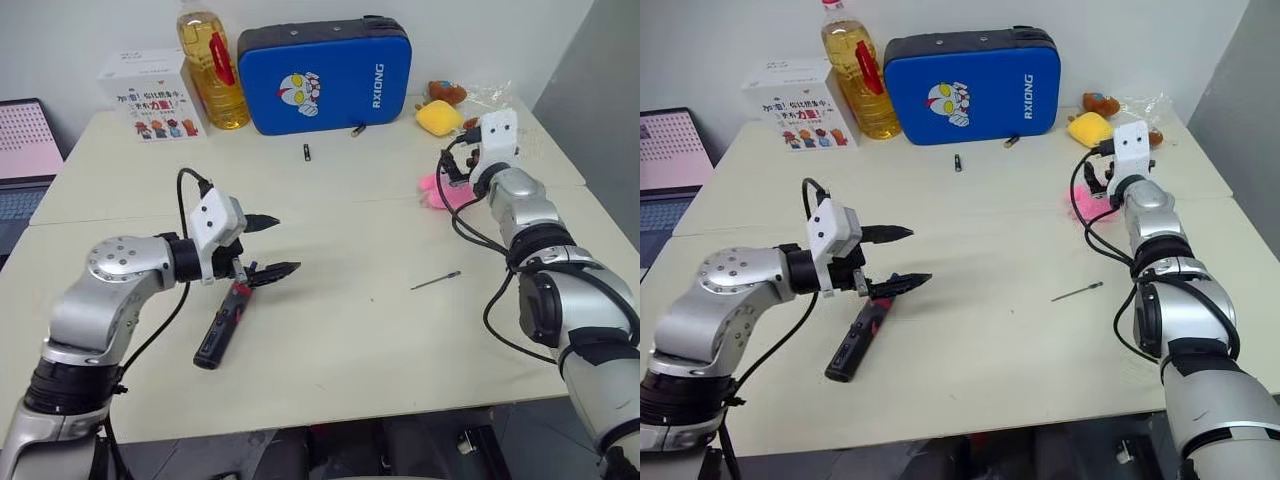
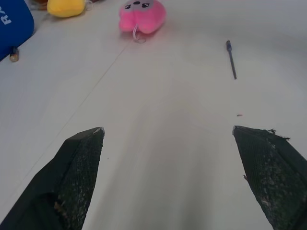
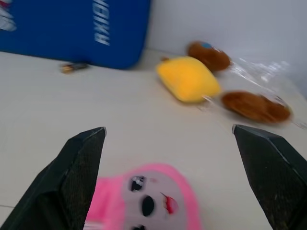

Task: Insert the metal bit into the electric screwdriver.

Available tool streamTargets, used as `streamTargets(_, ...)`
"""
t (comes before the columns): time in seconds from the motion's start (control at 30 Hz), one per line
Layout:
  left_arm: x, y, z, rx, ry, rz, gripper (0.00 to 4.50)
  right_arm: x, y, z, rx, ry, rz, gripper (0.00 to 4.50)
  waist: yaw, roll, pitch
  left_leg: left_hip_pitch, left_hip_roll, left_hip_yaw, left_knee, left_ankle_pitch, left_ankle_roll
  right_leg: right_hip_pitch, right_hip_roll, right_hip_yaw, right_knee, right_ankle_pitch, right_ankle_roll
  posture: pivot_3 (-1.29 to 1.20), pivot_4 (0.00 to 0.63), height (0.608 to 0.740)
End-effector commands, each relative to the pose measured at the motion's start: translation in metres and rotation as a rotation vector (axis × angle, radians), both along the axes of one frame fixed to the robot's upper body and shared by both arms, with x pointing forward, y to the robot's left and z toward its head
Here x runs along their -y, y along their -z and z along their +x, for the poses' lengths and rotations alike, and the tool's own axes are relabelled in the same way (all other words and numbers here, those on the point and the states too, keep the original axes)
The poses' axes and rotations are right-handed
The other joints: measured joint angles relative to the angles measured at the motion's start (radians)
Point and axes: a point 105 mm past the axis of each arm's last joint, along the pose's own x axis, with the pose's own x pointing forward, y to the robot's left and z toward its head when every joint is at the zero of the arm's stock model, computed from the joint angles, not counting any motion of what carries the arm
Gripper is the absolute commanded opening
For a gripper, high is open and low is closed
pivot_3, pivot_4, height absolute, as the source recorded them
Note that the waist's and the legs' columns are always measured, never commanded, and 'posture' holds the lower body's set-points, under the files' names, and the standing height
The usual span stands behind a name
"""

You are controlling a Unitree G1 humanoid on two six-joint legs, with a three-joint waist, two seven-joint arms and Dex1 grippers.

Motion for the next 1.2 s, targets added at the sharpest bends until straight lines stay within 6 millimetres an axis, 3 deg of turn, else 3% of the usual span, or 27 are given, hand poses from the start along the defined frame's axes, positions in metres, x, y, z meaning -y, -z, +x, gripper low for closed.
streamTargets(0.03, -0.016, -0.009, 0.003, 0.022, -0.060, 0.133, 4.50, -0.042, 0.002, -0.043, -0.013, -0.447, -0.025, 4.43, -0.002, 0.000, 0.000, 0.000, 0.000, -0.001, 0.000, 0.000, 0.000, 0.000, 0.000, -0.001, 0.000, 0.000, 0.000, 0.00, 0.150, 0.740)
streamTargets(0.2, -0.015, -0.003, 0.004, -0.190, -0.209, 0.094, 4.50, -0.065, 0.026, -0.127, -0.108, -0.770, -0.098, 4.43, 0.026, 0.001, 0.001, -0.004, 0.002, -0.006, 0.007, -0.003, 0.003, 0.001, 0.000, -0.003, 0.000, 0.000, 0.000, 0.00, 0.150, 0.740)
streamTargets(0.27, -0.013, 0.000, 0.002, -0.249, -0.235, 0.097, 4.50, -0.070, 0.030, -0.144, -0.139, -0.812, -0.107, 4.43, 0.027, 0.002, 0.001, -0.006, 0.001, -0.008, 0.012, -0.005, 0.005, 0.000, 0.003, -0.003, 0.002, 0.001, 0.002, 0.00, 0.150, 0.740)
streamTargets(0.5, -0.036, 0.038, 0.005, -0.419, -0.556, 0.214, 4.50, -0.103, 0.033, -0.200, -0.195, -0.974, -0.094, 4.43, 0.024, 0.001, 0.001, 0.001, 0.004, -0.006, 0.014, -0.007, 0.009, 0.005, 0.008, -0.001, 0.001, 0.006, 0.003, 0.00, 0.150, 0.740)
streamTargets(0.93, -0.043, 0.073, 0.009, -0.474, -0.689, 0.187, 4.50, -0.115, 0.026, -0.214, -0.211, -1.026, -0.089, 4.43, 0.043, 0.001, 0.000, 0.000, 0.007, -0.007, 0.014, -0.004, 0.005, 0.003, 0.011, 0.000, 0.000, 0.007, 0.000, 0.00, 0.150, 0.740)
streamTargets(1.2, -0.034, 0.082, 0.024, -0.479, -0.687, 0.108, 4.50, -0.115, 0.026, -0.221, -0.226, -1.048, -0.098, 4.43, 0.050, 0.001, 0.000, 0.000, 0.006, -0.007, 0.014, -0.003, 0.003, 0.004, 0.009, 0.000, 0.000, 0.008, 0.000, 0.00, 0.150, 0.740)
